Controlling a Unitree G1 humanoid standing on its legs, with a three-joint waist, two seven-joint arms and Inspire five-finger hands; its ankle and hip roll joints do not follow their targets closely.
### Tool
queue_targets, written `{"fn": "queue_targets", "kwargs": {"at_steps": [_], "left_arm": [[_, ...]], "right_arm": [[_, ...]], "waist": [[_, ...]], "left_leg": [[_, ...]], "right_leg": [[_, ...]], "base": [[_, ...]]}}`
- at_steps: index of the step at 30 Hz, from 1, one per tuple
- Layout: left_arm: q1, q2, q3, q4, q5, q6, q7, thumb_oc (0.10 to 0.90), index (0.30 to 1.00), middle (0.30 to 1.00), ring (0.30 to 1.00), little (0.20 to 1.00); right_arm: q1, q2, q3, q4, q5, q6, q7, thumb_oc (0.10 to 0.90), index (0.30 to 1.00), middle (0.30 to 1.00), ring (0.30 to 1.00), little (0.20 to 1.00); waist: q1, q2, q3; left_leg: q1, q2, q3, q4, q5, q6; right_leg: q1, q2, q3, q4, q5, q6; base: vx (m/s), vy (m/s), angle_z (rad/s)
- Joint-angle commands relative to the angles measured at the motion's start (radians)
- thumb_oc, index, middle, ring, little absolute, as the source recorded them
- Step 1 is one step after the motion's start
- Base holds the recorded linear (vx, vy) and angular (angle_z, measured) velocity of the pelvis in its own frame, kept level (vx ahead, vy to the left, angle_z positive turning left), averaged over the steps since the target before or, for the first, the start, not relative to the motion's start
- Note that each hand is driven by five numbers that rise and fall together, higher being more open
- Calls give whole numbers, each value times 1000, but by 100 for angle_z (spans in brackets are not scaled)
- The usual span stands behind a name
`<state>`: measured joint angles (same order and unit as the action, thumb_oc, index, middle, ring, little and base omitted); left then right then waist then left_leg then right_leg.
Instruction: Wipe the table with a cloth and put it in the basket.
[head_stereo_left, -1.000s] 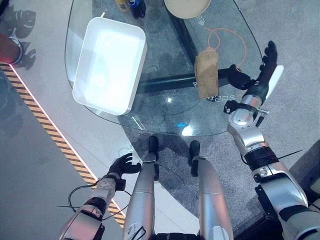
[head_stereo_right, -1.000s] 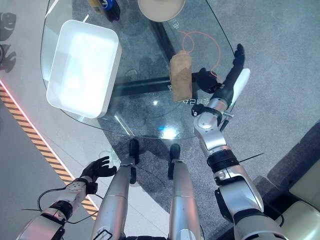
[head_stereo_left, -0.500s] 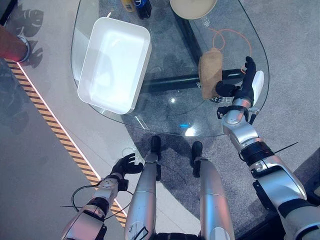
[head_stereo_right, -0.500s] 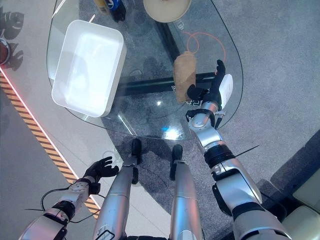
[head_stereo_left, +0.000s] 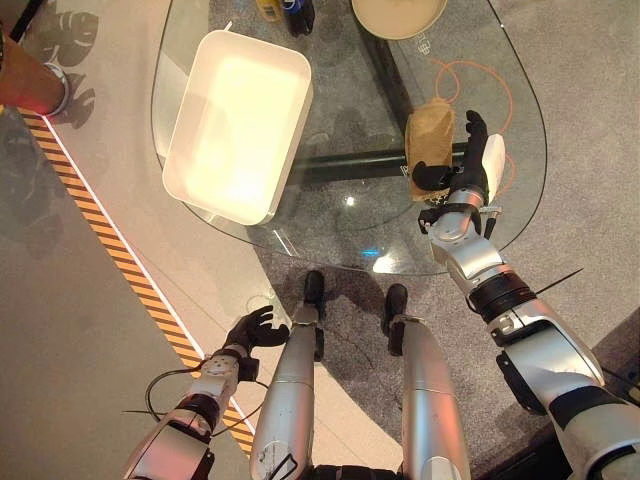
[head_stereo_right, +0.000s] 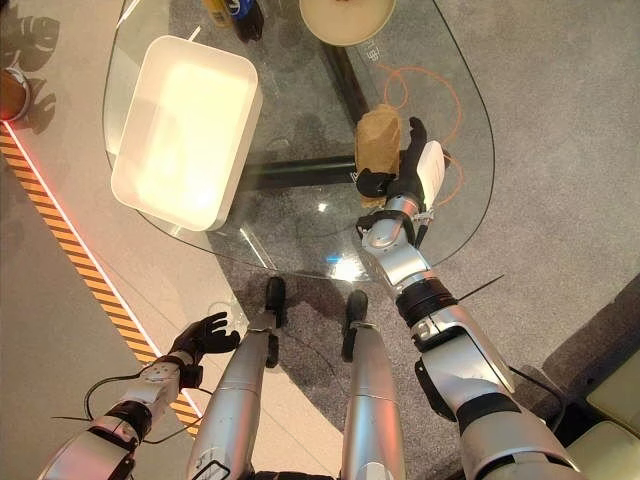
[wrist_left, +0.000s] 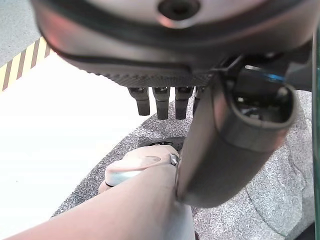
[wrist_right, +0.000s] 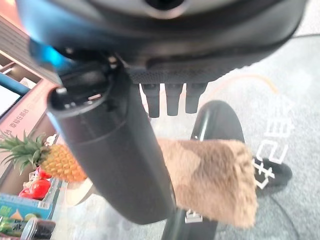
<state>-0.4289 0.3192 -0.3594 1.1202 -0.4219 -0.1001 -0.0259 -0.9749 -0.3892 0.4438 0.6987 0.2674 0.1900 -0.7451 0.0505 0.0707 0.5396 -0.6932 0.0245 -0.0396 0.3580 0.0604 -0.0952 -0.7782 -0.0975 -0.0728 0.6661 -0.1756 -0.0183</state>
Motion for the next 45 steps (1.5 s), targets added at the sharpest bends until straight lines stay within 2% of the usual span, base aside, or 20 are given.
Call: {"fn": "queue_targets", "kwargs": {"at_steps": [1,16,28,45], "left_arm": [[68,-48,-37,3,7,5,12,800,900,900,900,900],[61,-60,-52,2,-4,9,17,800,900,900,900,900],[56,-67,-80,2,-12,10,20,800,900,900,900,900],[55,-61,-94,-13,-15,18,19,800,900,900,900,900]], "right_arm": [[-118,-37,20,-21,3,-36,3,800,900,900,900,900],[-126,-10,40,46,21,24,-2,800,900,900,900,900],[-179,-21,51,158,41,11,-2,800,900,900,900,900],[-201,-10,67,169,42,9,32,800,900,900,900,900]], "waist": [[-11,38,-20],[-7,53,-20],[3,71,-20],[12,74,-20]], "left_leg": [[8,-47,71,108,-101,60],[2,-51,76,106,-95,64],[-11,-57,73,113,-95,66],[-20,-62,69,108,-91,70]], "right_leg": [[62,37,0,-133,67,-12],[47,33,-2,-124,69,-14],[28,28,-7,-114,72,-11],[17,29,-14,-113,74,-10]], "base": [[0,0,0],[0,0,0],[0,0,0],[0,0,0]]}}
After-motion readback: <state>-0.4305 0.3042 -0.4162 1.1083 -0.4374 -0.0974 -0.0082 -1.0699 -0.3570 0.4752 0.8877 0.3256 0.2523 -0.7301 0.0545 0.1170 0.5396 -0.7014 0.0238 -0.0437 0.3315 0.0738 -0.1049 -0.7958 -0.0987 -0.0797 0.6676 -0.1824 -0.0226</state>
